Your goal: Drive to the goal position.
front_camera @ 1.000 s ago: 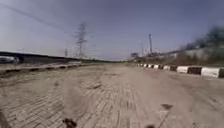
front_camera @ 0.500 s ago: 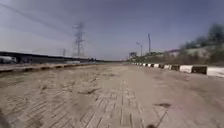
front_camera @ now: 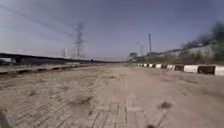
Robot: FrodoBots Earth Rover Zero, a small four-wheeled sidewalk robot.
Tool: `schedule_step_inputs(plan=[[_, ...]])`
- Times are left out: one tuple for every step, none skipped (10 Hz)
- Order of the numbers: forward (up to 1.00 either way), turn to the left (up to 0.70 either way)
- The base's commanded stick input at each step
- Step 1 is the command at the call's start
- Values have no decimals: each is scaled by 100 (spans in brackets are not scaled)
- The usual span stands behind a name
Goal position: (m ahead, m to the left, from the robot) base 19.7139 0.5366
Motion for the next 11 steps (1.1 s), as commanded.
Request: schedule_step_inputs(plan=[[100,0],[100,0],[100,0],[100,0],[100,0],[100,0],[100,0],[100,0],[100,-40],[100,-40],[100,-40]])
